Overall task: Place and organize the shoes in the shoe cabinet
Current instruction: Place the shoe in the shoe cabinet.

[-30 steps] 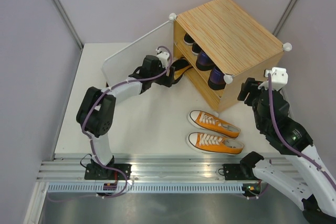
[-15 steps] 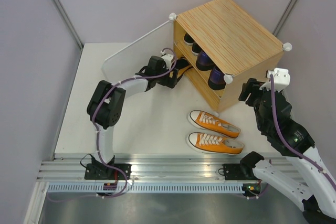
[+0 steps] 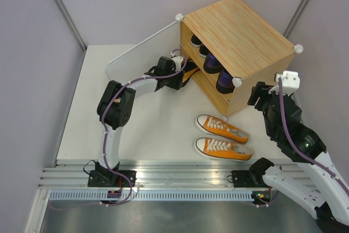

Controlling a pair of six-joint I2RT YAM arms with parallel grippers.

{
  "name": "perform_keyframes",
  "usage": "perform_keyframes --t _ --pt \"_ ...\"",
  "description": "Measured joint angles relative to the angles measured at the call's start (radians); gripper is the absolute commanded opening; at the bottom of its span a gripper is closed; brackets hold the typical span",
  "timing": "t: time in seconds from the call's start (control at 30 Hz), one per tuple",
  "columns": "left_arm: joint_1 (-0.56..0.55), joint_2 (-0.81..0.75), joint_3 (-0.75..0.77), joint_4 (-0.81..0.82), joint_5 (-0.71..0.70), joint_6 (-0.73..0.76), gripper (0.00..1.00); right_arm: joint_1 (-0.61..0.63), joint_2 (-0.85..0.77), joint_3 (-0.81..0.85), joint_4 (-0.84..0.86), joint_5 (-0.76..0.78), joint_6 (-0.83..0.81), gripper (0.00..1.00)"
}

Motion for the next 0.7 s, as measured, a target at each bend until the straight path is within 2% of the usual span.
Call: perform_keyframes --t 0.07,0.17,0.33,0.4,0.43,0.47,0.57,0.7 --pt "0.000 0.000 0.000 -0.024 0.000 0.011 0.47 0.004 0.003 0.000 0.000 0.004 -0.001 0.71" --pt "0.000 0.000 0.000 -0.051 0.000 0.018 0.40 0.008 0.004 0.000 0.000 0.012 -0.002 0.71" --pt "0.000 0.000 0.014 -0.079 0.000 0.021 0.39 0.010 0.004 0.000 0.000 0.019 -0.004 0.71" --pt "0.000 0.000 0.028 -0.095 -0.001 0.022 0.53 0.010 0.003 0.000 0.000 0.021 -0.004 0.71" --pt "0.000 0.000 0.037 -0.097 -0.001 0.025 0.63 0.010 0.003 0.000 0.000 0.021 -0.005 0.71" --pt "0.000 0.000 0.045 -0.097 -0.002 0.029 0.79 0.010 0.003 0.000 0.000 0.022 -0.007 0.71" --pt "0.000 0.000 0.069 -0.074 -0.004 0.033 0.90 0.014 0.001 0.000 0.000 0.024 -0.008 0.71" --pt "0.000 0.000 0.072 -0.054 -0.005 0.034 0.91 0.019 -0.003 0.000 0.001 0.026 -0.010 0.71"
